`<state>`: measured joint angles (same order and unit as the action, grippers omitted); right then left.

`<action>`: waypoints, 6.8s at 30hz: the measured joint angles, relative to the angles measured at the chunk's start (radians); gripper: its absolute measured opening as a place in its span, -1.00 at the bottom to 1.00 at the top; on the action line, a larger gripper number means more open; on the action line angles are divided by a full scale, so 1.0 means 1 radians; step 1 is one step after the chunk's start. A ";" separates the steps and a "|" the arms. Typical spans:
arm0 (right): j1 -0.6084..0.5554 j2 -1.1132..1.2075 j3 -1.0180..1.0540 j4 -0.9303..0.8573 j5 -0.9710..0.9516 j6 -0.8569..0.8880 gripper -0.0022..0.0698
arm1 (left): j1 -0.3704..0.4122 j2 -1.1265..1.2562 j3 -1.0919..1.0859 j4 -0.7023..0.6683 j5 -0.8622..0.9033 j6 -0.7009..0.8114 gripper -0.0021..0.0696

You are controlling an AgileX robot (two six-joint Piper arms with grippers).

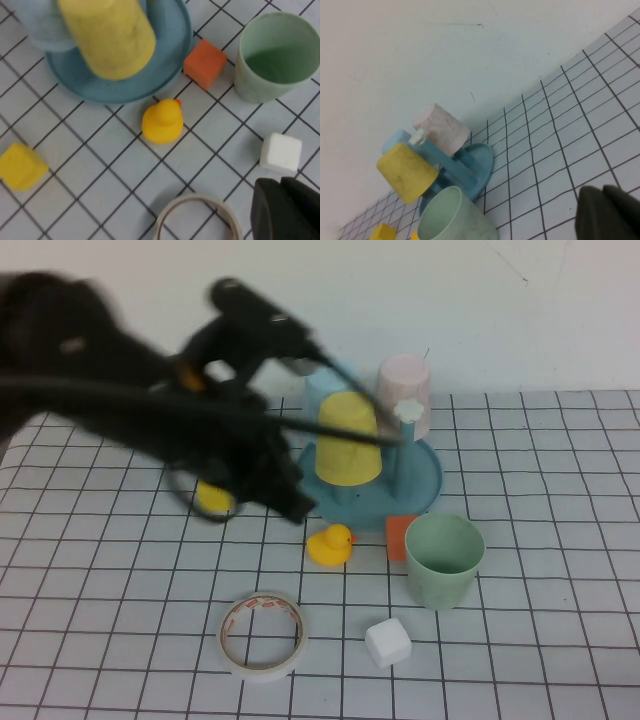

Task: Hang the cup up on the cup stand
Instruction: Pick up the cup from the table, then adjust the cup with two arms

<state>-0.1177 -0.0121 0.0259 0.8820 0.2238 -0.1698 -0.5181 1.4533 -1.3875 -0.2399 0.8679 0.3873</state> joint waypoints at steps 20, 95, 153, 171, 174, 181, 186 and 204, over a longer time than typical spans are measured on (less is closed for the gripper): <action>0.000 0.000 0.000 0.001 0.002 -0.013 -0.94 | -0.133 0.480 -0.523 0.073 0.247 -0.222 0.55; 0.000 0.342 -0.110 0.793 0.572 -0.496 -0.94 | -0.143 -0.305 0.727 -0.020 -1.718 0.036 -0.90; 0.562 1.765 -1.450 0.799 0.740 -0.468 0.68 | -0.143 -0.303 0.736 -0.298 -1.767 0.337 -0.90; 0.564 1.772 -1.523 0.799 0.614 -0.492 0.68 | -0.143 -0.303 0.736 -0.105 -1.688 0.112 -0.90; 0.564 1.772 -1.524 0.799 0.618 -0.492 0.68 | -0.143 -0.303 0.736 -0.009 -1.677 0.053 -0.90; 0.564 1.772 -1.524 0.799 0.674 -0.492 0.68 | -0.143 -0.303 0.736 0.082 -1.673 0.010 -0.90; 0.564 1.772 -1.524 0.799 0.678 -0.492 0.68 | -0.143 -0.303 0.736 0.027 -1.690 0.058 -0.90; 0.564 1.772 -1.524 0.818 0.676 -0.489 0.69 | -0.147 -0.300 0.738 -0.006 -1.732 0.169 -0.90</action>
<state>0.4460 1.7599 -1.4978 1.7005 0.8995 -0.6583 -0.6653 1.1537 -0.6497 -0.2459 -0.8641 0.5565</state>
